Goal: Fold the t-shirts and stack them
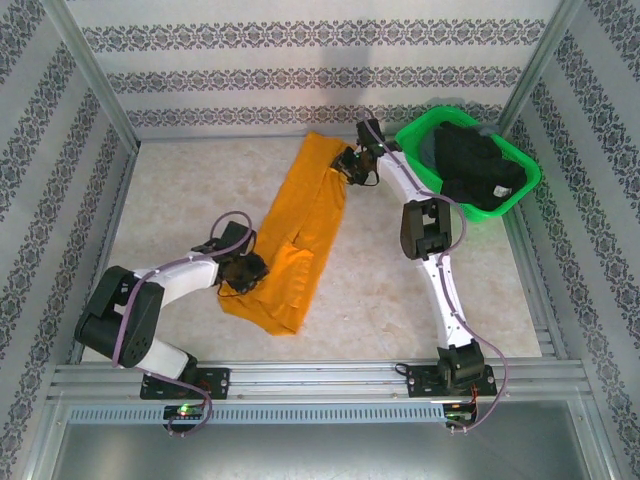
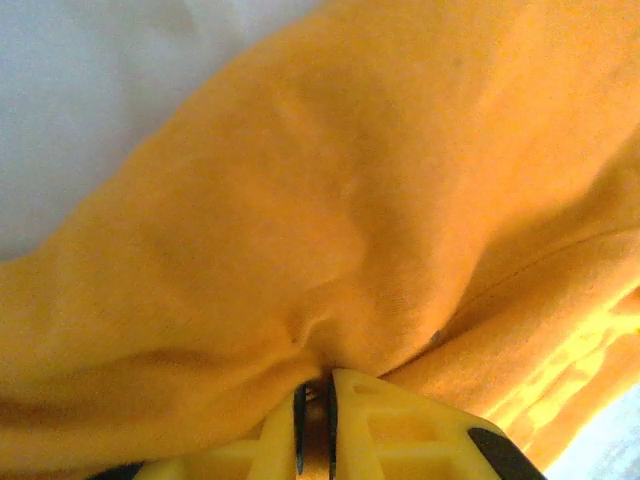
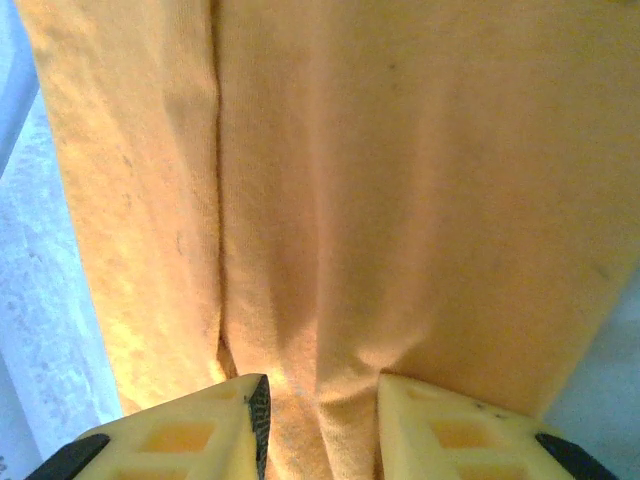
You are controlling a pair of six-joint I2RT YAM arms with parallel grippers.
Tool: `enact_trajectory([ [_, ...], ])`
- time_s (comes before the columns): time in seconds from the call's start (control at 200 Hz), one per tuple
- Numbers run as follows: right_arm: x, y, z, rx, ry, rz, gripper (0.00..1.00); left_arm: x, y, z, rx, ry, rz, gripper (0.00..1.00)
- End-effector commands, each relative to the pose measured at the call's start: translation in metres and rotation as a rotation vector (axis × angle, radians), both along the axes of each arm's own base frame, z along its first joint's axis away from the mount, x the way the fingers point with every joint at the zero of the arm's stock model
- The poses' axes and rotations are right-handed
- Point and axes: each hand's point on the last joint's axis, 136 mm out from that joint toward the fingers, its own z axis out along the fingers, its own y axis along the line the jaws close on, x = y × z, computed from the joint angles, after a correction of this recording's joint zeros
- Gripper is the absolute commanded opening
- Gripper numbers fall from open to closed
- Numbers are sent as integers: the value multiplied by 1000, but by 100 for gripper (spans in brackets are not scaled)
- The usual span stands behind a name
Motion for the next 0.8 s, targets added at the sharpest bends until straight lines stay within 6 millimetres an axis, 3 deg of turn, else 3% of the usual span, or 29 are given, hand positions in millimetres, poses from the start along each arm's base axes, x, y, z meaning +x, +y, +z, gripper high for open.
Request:
enact_trajectory([
  [0.0,-4,-2,36,-68,-137,107,38,3,5,3,51,-60,40,23],
  [0.085,-12,-14,67,-101,-231,90,40,12,11,21,86,-151,15,34],
  [0.18,-34,-33,100,-142,-291,51,43,21,19,52,151,-240,-35,43],
  [0.24,-58,-43,107,-157,-283,18,43,21,32,66,191,-263,-34,44],
  [0.315,-99,-48,108,-151,-241,-33,44,6,61,62,226,-185,16,42],
  [0.39,-157,-43,87,-136,-111,-69,44,-16,90,47,246,-72,55,40],
  [0.465,-222,-22,60,-103,39,-65,44,-32,109,39,297,-21,36,41],
  [0.54,-293,4,33,-87,196,-37,46,-48,118,30,333,40,-9,45],
  [0.555,-296,7,33,-83,201,-34,46,-52,120,28,340,53,-14,45],
  [0.61,-340,23,19,-56,290,-21,46,-61,123,21,349,76,-32,48],
  [0.709,-386,41,3,-7,368,-22,47,-68,120,13,323,46,-62,50],
  [0.794,-408,49,-6,-4,401,-6,48,-69,113,9,285,17,-90,50],
])
